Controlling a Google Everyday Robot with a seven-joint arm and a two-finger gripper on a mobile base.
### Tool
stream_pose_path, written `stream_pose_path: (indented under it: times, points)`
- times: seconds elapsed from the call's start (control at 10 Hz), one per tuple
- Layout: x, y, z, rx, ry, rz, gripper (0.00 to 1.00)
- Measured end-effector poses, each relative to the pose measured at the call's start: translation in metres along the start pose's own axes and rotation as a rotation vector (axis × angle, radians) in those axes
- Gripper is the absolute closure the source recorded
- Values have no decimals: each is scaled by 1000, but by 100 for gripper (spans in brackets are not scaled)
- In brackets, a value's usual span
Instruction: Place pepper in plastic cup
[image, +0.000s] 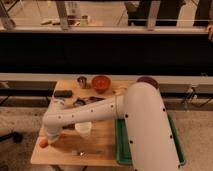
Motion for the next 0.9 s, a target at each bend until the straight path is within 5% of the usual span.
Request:
stream_pose_path:
  times: [0.5, 0.9]
  points:
    - [0, 0, -26, -16, 28, 57, 98]
    - [3, -5, -43, -15, -82, 65, 98]
